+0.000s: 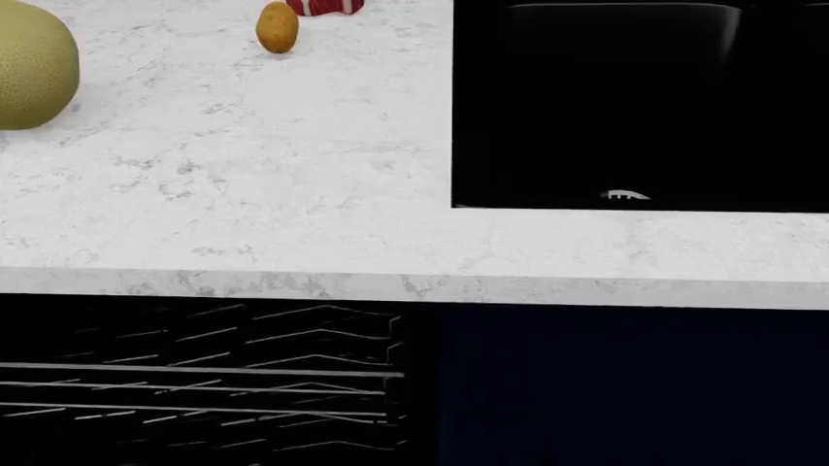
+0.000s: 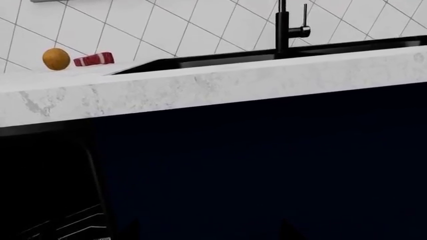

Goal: Open the dishwasher door

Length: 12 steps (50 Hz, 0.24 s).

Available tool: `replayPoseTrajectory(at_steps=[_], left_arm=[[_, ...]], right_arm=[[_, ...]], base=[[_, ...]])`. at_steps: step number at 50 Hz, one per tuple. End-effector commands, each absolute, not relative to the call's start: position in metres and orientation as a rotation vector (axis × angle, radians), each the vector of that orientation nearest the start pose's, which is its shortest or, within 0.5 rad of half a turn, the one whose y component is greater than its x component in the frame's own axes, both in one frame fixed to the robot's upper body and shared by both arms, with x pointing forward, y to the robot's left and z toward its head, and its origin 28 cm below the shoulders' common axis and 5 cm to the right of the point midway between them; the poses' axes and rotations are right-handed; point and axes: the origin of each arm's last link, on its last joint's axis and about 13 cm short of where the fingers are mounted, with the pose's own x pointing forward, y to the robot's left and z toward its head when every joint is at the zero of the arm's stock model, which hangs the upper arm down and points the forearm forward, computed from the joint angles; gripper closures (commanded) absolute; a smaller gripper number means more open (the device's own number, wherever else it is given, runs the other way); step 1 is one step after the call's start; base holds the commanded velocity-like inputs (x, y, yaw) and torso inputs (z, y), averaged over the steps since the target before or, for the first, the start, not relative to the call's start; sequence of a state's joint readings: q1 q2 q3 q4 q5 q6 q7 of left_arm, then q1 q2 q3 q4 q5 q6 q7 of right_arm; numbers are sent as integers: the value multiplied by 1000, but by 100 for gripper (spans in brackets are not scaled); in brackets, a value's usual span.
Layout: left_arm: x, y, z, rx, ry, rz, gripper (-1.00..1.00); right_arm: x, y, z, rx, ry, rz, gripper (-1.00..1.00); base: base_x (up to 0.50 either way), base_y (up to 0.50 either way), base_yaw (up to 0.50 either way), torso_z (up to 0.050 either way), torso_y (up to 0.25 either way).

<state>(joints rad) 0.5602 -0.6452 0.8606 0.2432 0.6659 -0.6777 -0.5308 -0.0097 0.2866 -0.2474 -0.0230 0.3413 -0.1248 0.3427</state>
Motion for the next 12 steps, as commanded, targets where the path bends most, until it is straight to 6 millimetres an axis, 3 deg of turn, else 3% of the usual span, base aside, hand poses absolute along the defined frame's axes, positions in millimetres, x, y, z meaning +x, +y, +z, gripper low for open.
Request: replayPoseTrajectory(at_steps=[1,8,12], left_arm=[[-104,239,-45,582,1236,-1190,100],[-123,234,-43,494,1275,-1217,100],[-124,233,-42,512,1274,-1225,100]], right_arm=[[203,-114,19,85,-46,-107,-100],[203,-114,20,85,-48,-108,-100],[203,-113,19,84,-46,-107,-100]], base=[[0,0,0,-10,0],[-2,-2,0,0,0],[-6,-1,3,-3,0]])
